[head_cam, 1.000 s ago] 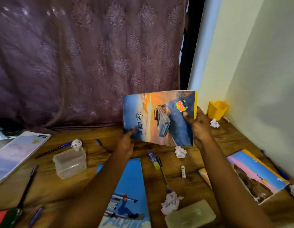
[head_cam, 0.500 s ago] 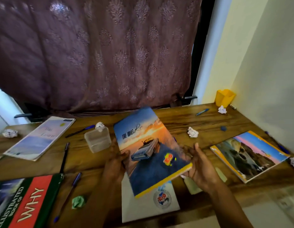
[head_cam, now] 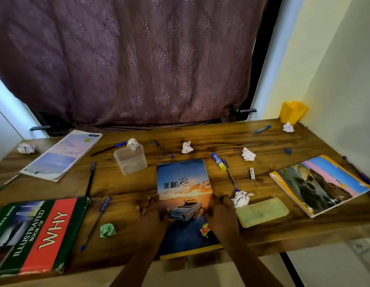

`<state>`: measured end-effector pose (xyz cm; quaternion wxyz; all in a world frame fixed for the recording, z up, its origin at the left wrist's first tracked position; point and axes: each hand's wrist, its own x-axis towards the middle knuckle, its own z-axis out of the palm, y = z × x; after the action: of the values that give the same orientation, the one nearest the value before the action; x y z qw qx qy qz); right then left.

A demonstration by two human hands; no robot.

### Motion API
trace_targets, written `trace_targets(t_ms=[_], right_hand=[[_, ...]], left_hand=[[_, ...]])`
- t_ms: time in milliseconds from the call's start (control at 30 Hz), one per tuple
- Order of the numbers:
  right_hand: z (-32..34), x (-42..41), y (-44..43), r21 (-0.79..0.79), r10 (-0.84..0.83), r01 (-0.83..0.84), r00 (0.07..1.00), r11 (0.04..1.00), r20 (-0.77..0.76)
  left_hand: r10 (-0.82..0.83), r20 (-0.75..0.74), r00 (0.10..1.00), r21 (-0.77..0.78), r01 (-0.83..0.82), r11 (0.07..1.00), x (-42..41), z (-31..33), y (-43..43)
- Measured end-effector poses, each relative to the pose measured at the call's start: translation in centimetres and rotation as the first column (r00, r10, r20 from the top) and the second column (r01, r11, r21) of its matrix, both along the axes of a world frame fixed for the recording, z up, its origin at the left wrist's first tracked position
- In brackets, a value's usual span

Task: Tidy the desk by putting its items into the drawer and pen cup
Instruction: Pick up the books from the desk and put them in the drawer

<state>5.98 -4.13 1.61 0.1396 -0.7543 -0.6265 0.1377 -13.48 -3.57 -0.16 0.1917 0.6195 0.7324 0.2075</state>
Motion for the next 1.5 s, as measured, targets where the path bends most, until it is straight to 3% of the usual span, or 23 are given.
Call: trace_targets(t_ms=[367, 633, 800, 900, 1033, 1133, 1267, 1333, 1400, 1500], right_hand=[[-0.9, -0.1, 1.2, 0.004, -0.051, 0.051, 0.996, 0.999, -0.068], [-1.6, -0.6, 2.4, -0.007, -0.041, 0.041, 0.996, 0.999, 0.076], [-0.3, -1.2, 2.1, -0.042, 0.009, -0.001, 0.982, 0.999, 0.191], [2.0, 0.5, 1.2, 0.088, 0.048, -0.057, 0.993, 0.994, 0.106], [5.0, 7.6, 0.2, 0.297, 0.055, -0.040, 0.998, 0.954, -0.042], [6.0, 15.2, 0.0, 0.469, -0.011, 0.004, 1.000, 0.883, 0.013], [5.6, 25.4, 0.2, 0.188, -0.213, 0.232, 0.970, 0.954, -0.114], [4.7, 30.1, 0.1, 0.070, -0.298, 0.323, 0.923, 0.944, -0.242], [4.1, 33.4, 0.2, -0.018, -0.414, 0.461, 0.779, 0.887, -0.472], [3.0, 35.9, -0.2, -0.179, -0.482, 0.680, 0.285, 0.711, -0.829]], left_hand=[[0.109, -0.024, 0.994, -0.012, -0.109, 0.994, 0.4, 0.3, 1.3], [0.102, -0.111, 0.989, -0.019, -0.105, 0.994, 1.4, 0.3, 1.2], [0.026, -0.229, 0.973, -0.119, -0.054, 0.991, 1.4, 0.3, 1.5], [-0.001, -0.264, 0.965, -0.138, -0.037, 0.990, 2.7, 1.9, 1.4], [-0.138, -0.121, 0.983, 0.102, 0.151, 0.983, 8.6, 5.8, 1.5], [-0.364, 0.033, 0.931, 0.191, 0.352, 0.916, 15.2, 8.5, 1.7], [-0.547, 0.080, 0.833, 0.159, 0.531, 0.832, 24.4, 9.1, 3.3], [-0.615, 0.098, 0.782, 0.109, 0.606, 0.788, 29.4, 8.2, 5.0], [-0.649, 0.063, 0.759, 0.009, 0.649, 0.760, 33.9, 7.2, 6.9], [-0.686, -0.048, 0.726, -0.166, 0.672, 0.722, 39.4, 5.5, 10.1]])
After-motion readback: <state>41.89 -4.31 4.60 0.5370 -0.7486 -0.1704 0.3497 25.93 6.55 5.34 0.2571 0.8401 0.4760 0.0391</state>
